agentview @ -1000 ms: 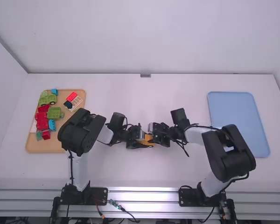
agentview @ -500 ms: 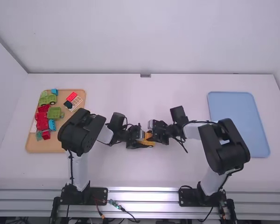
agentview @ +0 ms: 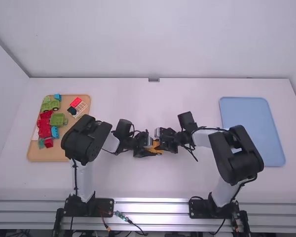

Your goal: Assemble lego blocks to make yellow taxi

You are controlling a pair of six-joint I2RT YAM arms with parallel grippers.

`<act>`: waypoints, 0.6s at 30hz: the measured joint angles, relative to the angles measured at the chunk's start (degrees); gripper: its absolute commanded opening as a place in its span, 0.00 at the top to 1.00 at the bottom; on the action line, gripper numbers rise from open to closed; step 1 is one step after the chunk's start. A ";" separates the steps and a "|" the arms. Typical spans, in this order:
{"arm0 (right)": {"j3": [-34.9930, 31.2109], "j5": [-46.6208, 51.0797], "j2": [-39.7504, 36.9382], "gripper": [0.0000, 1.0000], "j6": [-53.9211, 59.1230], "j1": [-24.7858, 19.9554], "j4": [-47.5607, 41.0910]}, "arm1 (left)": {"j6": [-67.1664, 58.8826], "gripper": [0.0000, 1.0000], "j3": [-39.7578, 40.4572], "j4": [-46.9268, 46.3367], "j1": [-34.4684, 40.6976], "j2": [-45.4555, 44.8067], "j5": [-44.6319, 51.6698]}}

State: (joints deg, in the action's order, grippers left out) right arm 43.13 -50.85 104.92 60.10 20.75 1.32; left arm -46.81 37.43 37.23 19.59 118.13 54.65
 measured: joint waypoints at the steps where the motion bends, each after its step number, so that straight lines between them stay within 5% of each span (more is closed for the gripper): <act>1: 0.04 0.15 0.00 1.00 -0.02 0.07 0.04 | 0.11 0.75 0.00 0.00 -0.09 0.00 -0.04; 18: 0.42 6.88 -1.14 1.00 -3.63 2.84 0.66 | 0.39 0.77 0.00 0.42 -0.63 0.00 -0.22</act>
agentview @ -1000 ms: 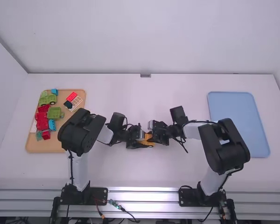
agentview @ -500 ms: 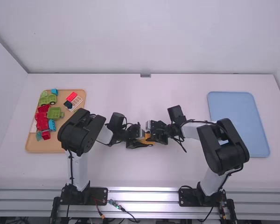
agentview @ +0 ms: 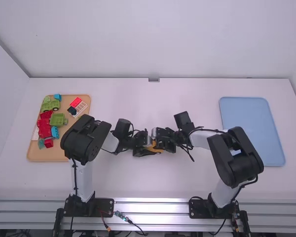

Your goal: Assemble lego blocks to make yellow taxi

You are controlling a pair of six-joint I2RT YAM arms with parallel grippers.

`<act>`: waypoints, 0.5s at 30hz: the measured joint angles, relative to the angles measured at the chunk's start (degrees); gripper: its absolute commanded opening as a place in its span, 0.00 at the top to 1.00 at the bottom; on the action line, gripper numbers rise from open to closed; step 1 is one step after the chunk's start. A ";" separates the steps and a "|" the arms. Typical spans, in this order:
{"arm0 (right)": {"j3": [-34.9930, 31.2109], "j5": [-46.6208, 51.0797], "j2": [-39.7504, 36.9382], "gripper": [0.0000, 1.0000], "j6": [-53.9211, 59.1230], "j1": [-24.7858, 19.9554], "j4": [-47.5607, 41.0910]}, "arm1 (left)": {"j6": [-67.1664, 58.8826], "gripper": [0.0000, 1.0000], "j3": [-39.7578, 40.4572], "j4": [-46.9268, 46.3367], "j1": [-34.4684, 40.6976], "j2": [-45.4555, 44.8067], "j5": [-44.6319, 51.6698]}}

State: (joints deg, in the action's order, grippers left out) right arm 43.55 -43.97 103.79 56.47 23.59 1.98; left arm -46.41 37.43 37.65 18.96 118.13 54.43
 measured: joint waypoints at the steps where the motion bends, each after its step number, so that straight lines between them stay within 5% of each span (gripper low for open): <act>1: 0.00 0.11 -0.02 1.00 -0.07 0.02 -0.02 | -0.02 0.77 -0.02 0.00 0.00 0.00 -0.02; 5: 0.00 0.24 -0.09 1.00 -0.15 0.04 -0.04 | 0.02 0.78 -0.02 0.02 0.00 0.00 -0.02; 15: 0.00 0.28 -0.09 0.70 -0.63 0.02 -0.07 | -0.07 0.91 -0.07 0.13 -0.04 0.00 -0.04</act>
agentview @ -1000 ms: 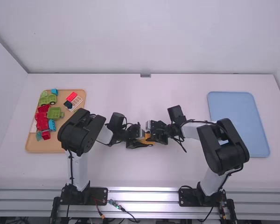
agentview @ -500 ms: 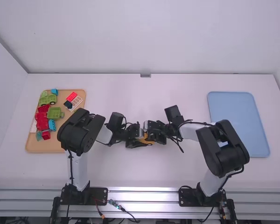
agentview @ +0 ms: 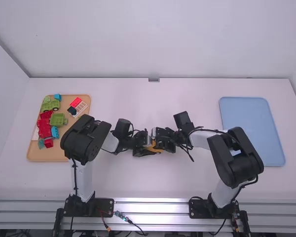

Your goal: Assemble lego blocks to make yellow taxi

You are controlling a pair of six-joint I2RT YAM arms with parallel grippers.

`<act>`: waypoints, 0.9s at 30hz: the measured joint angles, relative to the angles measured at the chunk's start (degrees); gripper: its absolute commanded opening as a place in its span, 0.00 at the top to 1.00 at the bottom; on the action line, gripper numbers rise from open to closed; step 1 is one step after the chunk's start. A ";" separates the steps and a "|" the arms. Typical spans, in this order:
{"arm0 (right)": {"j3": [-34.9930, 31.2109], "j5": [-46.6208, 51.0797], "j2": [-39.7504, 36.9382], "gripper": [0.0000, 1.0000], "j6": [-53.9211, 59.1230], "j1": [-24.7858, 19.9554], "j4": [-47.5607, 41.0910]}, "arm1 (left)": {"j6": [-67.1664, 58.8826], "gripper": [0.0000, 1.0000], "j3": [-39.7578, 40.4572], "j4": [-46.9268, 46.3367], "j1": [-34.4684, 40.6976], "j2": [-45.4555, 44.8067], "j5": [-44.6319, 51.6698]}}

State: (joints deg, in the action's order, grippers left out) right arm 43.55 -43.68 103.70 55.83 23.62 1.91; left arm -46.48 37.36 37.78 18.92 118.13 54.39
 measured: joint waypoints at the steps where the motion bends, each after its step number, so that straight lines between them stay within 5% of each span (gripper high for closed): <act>1: 0.00 0.00 0.00 0.70 0.00 0.00 0.00 | 0.00 0.91 0.00 0.00 0.00 0.00 0.00; 18: 1.62 3.96 1.75 0.45 -1.46 1.53 -3.21 | 0.15 0.89 0.02 0.24 0.87 0.00 -0.44; 27: 1.62 2.47 1.70 0.42 -1.49 0.37 -4.04 | 0.20 0.91 0.02 0.22 0.87 0.00 -0.63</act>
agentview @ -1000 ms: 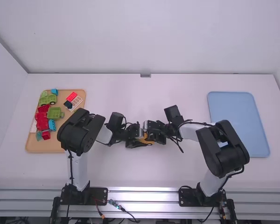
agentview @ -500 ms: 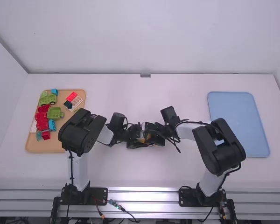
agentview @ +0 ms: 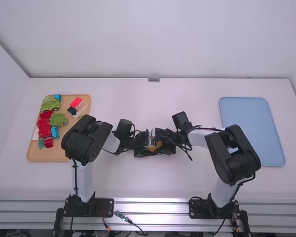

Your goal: Assemble lego blocks to make yellow taxi

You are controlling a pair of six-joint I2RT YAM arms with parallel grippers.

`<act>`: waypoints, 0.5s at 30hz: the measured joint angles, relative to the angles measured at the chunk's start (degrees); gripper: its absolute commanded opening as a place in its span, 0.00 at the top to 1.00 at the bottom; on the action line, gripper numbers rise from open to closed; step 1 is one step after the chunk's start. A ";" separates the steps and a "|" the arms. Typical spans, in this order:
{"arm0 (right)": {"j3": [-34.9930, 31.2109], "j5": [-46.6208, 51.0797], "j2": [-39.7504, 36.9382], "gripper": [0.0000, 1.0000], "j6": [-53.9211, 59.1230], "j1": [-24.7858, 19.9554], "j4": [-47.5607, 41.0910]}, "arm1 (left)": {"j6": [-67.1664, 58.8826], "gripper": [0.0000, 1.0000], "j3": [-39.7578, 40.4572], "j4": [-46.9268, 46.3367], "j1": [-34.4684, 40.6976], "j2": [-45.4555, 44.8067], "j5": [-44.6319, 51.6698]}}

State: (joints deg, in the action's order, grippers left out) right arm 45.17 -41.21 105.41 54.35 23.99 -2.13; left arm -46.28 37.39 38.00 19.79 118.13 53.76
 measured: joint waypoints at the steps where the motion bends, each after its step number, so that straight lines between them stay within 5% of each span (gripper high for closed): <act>1: -0.02 0.00 -0.07 0.42 0.11 0.00 -0.20 | 0.00 0.91 0.00 0.00 0.00 0.00 0.00; 4: -0.02 -0.07 -0.76 0.43 0.02 0.02 -1.03 | 0.02 0.91 0.00 0.00 0.00 0.02 -0.02; 15: -0.02 -0.44 -6.08 0.21 0.04 -0.66 -4.55 | 0.04 0.90 0.00 0.04 0.00 0.00 -0.07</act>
State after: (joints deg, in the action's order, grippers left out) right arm 45.15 -41.65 99.33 54.39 23.33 -6.68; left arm -46.24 37.39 38.04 19.79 118.13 53.69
